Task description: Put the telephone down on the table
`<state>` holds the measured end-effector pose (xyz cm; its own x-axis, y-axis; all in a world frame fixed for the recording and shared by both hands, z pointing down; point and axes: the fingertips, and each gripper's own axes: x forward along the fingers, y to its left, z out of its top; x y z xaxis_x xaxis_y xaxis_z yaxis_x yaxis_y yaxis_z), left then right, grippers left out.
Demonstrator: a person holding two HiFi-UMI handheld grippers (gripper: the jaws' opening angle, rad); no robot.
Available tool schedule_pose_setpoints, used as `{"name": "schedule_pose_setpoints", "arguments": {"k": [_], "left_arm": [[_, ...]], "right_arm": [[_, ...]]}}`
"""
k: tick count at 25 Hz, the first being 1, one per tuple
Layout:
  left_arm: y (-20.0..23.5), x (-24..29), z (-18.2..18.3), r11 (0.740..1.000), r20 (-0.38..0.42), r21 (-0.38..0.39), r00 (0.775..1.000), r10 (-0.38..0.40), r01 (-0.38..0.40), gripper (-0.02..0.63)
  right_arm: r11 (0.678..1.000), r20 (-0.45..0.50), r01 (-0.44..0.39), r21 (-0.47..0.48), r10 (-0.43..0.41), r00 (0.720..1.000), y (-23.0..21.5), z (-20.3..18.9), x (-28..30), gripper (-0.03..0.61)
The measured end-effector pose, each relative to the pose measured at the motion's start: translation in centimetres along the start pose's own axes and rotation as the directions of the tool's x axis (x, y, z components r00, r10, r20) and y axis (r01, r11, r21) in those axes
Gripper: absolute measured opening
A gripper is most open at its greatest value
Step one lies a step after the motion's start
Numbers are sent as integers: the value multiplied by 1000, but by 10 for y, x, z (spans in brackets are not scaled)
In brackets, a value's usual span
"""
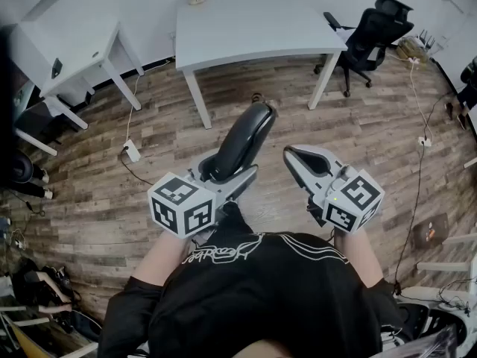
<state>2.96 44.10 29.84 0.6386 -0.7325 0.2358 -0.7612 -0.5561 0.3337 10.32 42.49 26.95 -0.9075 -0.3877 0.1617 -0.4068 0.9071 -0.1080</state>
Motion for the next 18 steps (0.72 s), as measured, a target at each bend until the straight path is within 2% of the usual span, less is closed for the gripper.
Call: {"name": "schedule_pose_setpoints", "arguments": {"k": [7,18], "left_arm": [[21,-10,-5,999,4,-34,1000,1,-1,282],[66,14,-13,995,-30,-93,999,-21,18,282]], "right_arm": [[1000,-10,-2,5,2,1000,2,-4,20,38],[997,-45,0,79,4,999,-26,-25,57,38]]}}
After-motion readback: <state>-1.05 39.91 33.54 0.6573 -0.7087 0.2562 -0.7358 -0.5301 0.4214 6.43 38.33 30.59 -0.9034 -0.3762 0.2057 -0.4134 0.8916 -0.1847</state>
